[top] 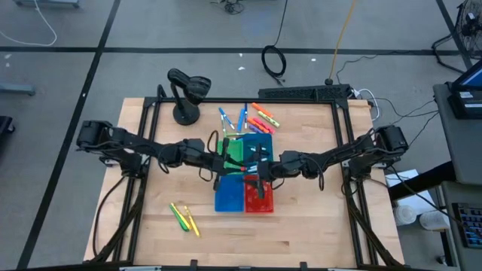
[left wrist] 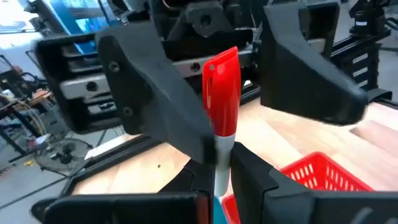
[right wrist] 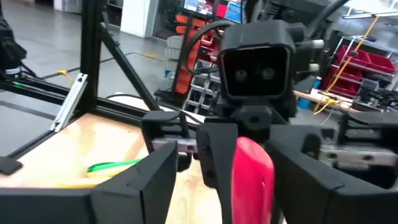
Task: Pick & Place Markers
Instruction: Put the red highlighter pen into the blue bin
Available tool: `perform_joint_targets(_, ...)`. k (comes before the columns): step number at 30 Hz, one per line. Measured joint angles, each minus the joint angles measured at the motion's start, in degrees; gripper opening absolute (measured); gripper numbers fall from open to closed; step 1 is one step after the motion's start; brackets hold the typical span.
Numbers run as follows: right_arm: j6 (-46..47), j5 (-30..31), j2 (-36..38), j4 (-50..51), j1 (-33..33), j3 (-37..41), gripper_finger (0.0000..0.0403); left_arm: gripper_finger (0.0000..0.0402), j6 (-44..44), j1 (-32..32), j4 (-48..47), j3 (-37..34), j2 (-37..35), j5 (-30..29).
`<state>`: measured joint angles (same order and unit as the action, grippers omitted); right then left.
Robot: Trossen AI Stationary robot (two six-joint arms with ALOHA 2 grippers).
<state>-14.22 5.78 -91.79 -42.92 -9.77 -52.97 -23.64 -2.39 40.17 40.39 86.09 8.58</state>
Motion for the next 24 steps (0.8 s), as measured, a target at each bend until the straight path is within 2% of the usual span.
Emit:
perform_joint_targets(19,-3.0,0.3,1.0,5.3,-0.9,0.0,0.0028,0.0035,-0.7,-0.9,-2.7,0.3,-0.7,0.4)
perform_joint_targets(24,-3.8,0.4,2.1,7.0,-1.1,0.0,0.0025,0.0036,-0.6,-0.8,-2.4,0.4,-0.7,0.1)
